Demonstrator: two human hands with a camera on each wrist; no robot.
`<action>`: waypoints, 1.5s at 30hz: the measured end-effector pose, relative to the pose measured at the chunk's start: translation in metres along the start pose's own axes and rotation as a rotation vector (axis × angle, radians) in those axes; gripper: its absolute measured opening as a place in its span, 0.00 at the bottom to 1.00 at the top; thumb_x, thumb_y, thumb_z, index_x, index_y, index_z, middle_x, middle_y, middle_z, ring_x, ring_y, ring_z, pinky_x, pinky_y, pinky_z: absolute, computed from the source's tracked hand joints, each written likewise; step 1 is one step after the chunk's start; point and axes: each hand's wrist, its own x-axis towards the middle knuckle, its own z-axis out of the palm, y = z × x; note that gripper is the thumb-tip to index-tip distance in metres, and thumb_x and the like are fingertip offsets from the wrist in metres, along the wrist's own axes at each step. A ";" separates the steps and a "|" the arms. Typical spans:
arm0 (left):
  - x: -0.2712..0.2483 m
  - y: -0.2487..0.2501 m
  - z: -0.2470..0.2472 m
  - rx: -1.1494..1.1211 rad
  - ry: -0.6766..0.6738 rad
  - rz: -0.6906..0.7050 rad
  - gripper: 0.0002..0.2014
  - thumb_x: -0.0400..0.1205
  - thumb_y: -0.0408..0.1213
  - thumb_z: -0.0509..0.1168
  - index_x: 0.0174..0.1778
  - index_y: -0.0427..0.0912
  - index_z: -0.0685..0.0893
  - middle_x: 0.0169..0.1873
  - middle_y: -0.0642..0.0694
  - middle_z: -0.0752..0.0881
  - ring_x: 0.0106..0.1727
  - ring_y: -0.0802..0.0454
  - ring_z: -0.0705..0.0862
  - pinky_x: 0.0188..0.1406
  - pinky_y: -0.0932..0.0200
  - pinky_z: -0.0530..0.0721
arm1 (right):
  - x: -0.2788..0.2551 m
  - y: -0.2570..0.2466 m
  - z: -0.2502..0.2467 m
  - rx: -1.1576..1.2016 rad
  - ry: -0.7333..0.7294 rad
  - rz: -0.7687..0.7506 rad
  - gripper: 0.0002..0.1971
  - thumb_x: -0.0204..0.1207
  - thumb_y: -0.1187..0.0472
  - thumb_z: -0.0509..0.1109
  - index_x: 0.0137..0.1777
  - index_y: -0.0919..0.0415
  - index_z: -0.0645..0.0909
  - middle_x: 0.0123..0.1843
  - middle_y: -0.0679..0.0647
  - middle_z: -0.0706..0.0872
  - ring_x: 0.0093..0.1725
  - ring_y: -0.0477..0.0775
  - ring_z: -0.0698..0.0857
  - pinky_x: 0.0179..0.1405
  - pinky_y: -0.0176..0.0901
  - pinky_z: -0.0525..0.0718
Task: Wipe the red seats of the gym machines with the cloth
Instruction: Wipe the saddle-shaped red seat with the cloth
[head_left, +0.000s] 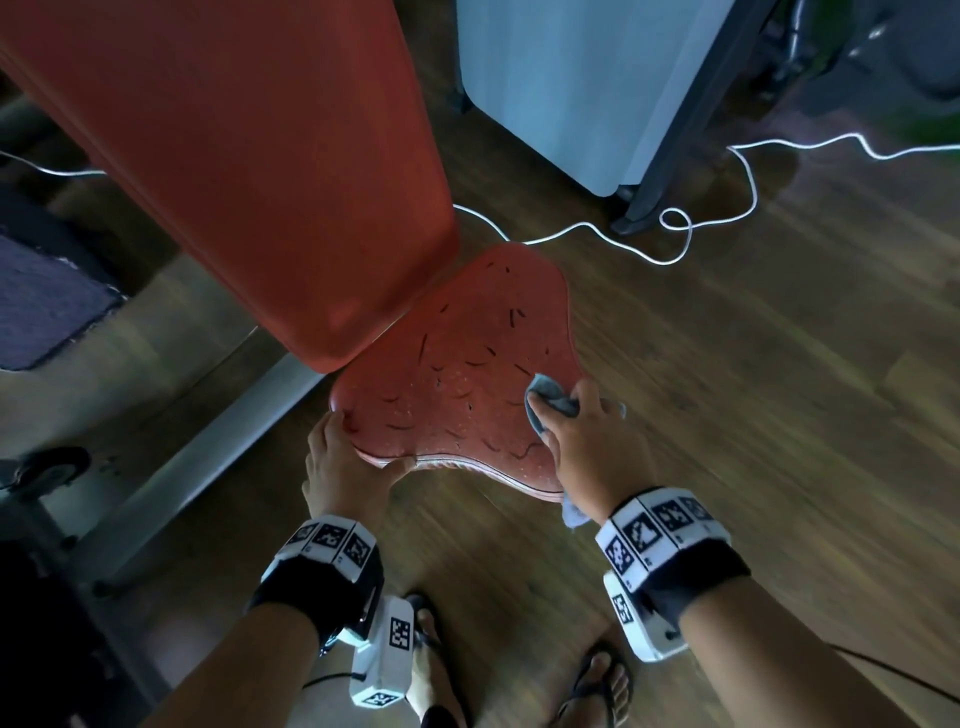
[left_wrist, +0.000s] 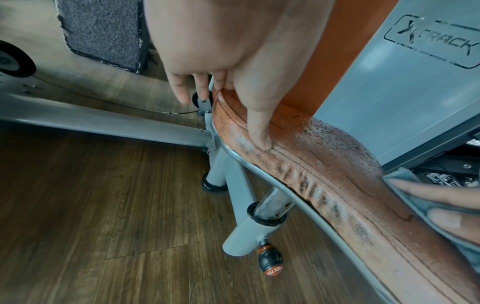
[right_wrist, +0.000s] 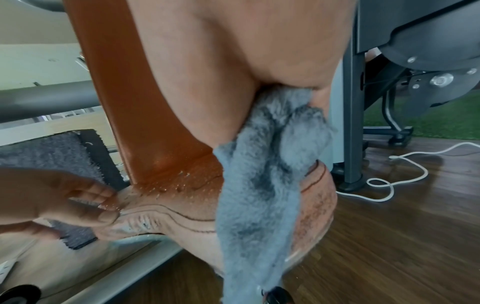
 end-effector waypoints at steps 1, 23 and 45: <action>-0.001 0.000 -0.001 0.000 0.000 -0.002 0.53 0.64 0.52 0.82 0.81 0.48 0.61 0.78 0.48 0.65 0.79 0.43 0.67 0.74 0.35 0.70 | 0.000 -0.001 -0.001 0.017 -0.008 0.010 0.27 0.82 0.54 0.65 0.79 0.39 0.65 0.64 0.54 0.69 0.56 0.56 0.76 0.40 0.42 0.80; -0.004 -0.001 -0.003 -0.019 -0.003 -0.010 0.53 0.64 0.53 0.82 0.81 0.50 0.60 0.77 0.51 0.64 0.78 0.44 0.66 0.77 0.38 0.67 | 0.025 0.003 -0.017 -0.057 -0.150 -0.158 0.24 0.84 0.50 0.60 0.78 0.34 0.64 0.62 0.51 0.67 0.58 0.56 0.75 0.45 0.48 0.86; -0.002 -0.002 -0.003 -0.217 -0.035 0.023 0.51 0.63 0.41 0.85 0.80 0.42 0.64 0.76 0.47 0.63 0.75 0.45 0.71 0.74 0.49 0.73 | -0.051 -0.007 0.015 0.093 0.048 -0.029 0.24 0.74 0.56 0.73 0.71 0.45 0.79 0.52 0.57 0.77 0.46 0.58 0.80 0.30 0.42 0.83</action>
